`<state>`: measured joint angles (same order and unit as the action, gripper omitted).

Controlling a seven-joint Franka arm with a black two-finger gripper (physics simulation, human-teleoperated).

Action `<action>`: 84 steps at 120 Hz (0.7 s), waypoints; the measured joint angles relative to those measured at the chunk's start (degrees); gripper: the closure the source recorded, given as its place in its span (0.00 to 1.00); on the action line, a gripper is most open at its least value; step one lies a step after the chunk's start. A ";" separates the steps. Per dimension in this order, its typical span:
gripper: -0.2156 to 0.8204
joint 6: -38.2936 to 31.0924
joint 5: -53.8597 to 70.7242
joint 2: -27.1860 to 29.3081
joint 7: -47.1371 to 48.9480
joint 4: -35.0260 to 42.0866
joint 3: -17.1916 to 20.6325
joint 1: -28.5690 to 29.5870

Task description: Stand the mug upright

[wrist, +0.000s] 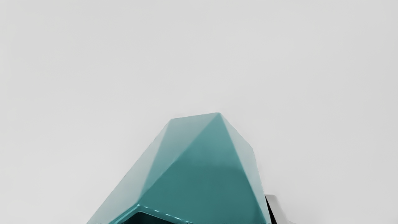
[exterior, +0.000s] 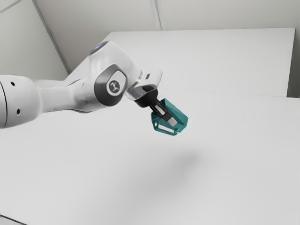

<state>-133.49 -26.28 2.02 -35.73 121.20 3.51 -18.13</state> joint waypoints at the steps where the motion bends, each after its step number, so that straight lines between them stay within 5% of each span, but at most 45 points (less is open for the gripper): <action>1: 0.93 0.34 0.80 0.12 0.37 0.12 -0.10 0.17; 50: 0.94 16.73 24.19 5.59 15.32 2.76 -1.84 6.53; 84: 0.95 20.94 30.32 5.56 21.38 3.89 -1.84 11.22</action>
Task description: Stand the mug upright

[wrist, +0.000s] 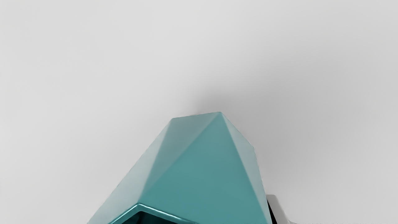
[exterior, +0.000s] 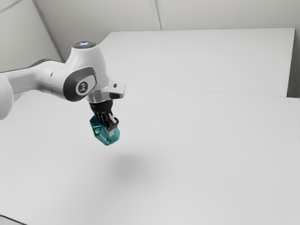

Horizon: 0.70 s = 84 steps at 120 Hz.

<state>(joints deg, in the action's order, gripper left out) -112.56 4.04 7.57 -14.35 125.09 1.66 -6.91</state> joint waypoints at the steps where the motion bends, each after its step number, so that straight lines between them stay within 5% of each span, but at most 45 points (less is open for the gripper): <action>1: 0.95 -0.02 0.14 -0.07 0.13 0.01 0.00 0.07; 84: 0.96 -12.61 4.37 -8.12 5.54 3.43 0.06 1.50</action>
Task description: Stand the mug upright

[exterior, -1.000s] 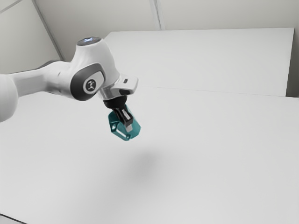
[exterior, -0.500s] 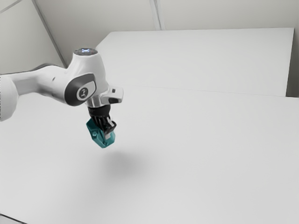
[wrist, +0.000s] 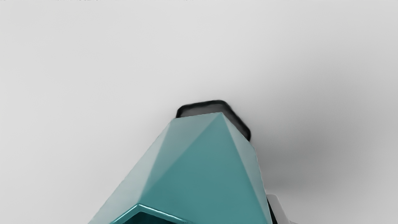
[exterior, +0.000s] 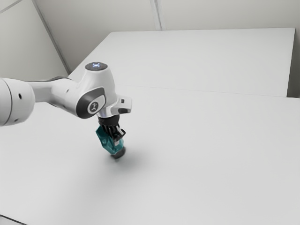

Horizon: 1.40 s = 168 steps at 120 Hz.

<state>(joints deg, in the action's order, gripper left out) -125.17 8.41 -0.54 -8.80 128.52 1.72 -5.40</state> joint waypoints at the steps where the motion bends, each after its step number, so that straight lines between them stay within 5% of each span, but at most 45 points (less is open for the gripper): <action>1: 0.96 -0.09 0.02 -0.05 0.03 0.01 -0.01 -0.01; 52: 0.96 -2.19 0.48 -0.56 1.28 1.31 -0.06 0.05; 82: 0.88 -2.57 0.25 -0.55 1.12 1.47 -0.06 0.47; 168: 0.43 -2.70 0.07 0.56 0.24 0.51 -0.06 0.41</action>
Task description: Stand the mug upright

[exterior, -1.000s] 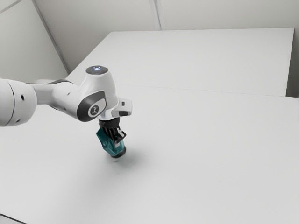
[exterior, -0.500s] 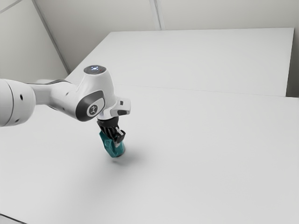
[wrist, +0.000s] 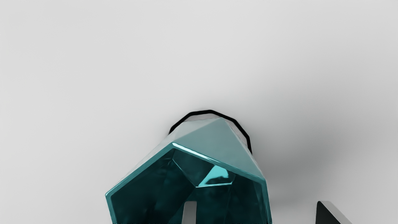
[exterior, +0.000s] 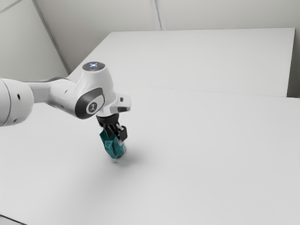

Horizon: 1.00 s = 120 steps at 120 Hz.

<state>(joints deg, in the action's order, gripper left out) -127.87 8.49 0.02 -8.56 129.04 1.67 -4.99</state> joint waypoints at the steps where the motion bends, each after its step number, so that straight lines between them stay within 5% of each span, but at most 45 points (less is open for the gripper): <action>1: 0.43 0.00 0.00 0.07 -0.01 -0.01 0.00 -0.01; 56: 0.24 2.75 -1.65 2.50 -0.26 -7.33 0.08 -0.23; 96: 0.21 22.53 -7.84 0.40 1.95 -27.13 0.93 1.62; 120: 0.21 31.07 -8.43 0.50 3.51 -31.02 0.75 2.48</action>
<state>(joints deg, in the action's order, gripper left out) -96.80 0.06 0.51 -5.05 98.01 2.42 -2.51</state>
